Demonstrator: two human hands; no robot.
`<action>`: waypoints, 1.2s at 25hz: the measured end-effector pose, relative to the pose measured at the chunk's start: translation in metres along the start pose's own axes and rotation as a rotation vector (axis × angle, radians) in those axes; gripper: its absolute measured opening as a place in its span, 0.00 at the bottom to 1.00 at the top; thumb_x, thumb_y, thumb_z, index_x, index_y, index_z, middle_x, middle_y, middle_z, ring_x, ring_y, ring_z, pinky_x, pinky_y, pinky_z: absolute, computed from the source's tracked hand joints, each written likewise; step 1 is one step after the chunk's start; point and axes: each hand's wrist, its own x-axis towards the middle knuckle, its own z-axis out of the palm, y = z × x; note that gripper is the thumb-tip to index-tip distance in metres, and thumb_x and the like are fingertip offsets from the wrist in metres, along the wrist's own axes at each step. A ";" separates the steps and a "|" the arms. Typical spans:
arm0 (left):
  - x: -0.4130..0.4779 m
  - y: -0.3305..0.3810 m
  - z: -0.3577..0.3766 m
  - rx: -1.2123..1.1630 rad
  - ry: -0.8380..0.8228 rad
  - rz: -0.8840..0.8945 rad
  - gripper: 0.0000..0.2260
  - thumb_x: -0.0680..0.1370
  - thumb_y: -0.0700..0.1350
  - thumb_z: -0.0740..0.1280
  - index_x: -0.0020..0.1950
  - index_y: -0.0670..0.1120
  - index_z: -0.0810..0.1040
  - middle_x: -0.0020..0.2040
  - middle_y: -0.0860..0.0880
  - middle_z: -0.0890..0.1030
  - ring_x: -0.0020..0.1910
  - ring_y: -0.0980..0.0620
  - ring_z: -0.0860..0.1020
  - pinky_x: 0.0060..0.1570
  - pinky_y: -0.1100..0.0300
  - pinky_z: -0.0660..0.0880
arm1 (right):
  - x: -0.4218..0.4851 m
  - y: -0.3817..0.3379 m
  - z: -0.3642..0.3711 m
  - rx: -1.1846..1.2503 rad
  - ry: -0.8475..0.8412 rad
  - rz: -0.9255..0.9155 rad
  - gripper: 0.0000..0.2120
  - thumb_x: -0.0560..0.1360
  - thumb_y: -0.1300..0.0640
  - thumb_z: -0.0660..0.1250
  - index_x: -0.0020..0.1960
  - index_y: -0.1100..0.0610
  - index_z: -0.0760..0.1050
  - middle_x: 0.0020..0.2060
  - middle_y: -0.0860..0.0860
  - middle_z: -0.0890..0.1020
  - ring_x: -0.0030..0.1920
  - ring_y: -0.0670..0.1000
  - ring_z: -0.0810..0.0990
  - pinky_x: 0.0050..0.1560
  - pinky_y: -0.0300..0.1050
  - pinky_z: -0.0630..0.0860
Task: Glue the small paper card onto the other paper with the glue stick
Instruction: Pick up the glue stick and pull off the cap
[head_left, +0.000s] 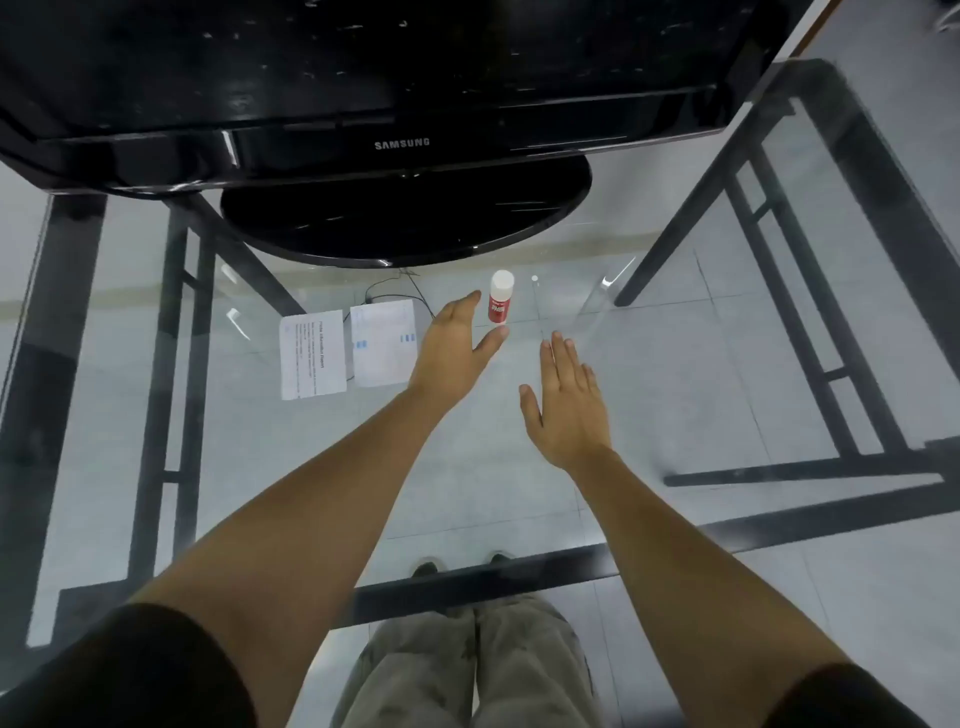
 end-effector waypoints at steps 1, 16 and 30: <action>0.003 0.001 0.002 -0.037 0.013 -0.002 0.25 0.76 0.51 0.66 0.69 0.43 0.66 0.66 0.42 0.73 0.63 0.45 0.72 0.61 0.52 0.69 | 0.000 0.000 0.001 -0.013 0.017 0.005 0.29 0.80 0.45 0.45 0.76 0.58 0.44 0.76 0.53 0.47 0.76 0.51 0.43 0.71 0.44 0.37; -0.004 0.008 0.003 -0.148 0.080 0.079 0.09 0.76 0.46 0.65 0.52 0.41 0.76 0.44 0.46 0.77 0.41 0.50 0.76 0.43 0.55 0.76 | 0.028 -0.004 -0.055 0.561 0.172 0.099 0.17 0.78 0.53 0.60 0.64 0.59 0.71 0.60 0.55 0.75 0.59 0.52 0.75 0.58 0.38 0.69; -0.017 0.021 -0.010 -0.092 0.034 0.137 0.11 0.76 0.45 0.66 0.55 0.41 0.77 0.43 0.43 0.76 0.39 0.47 0.75 0.40 0.54 0.73 | 0.065 -0.023 -0.112 0.896 0.097 0.064 0.07 0.75 0.54 0.67 0.51 0.54 0.79 0.44 0.48 0.81 0.45 0.45 0.79 0.49 0.34 0.74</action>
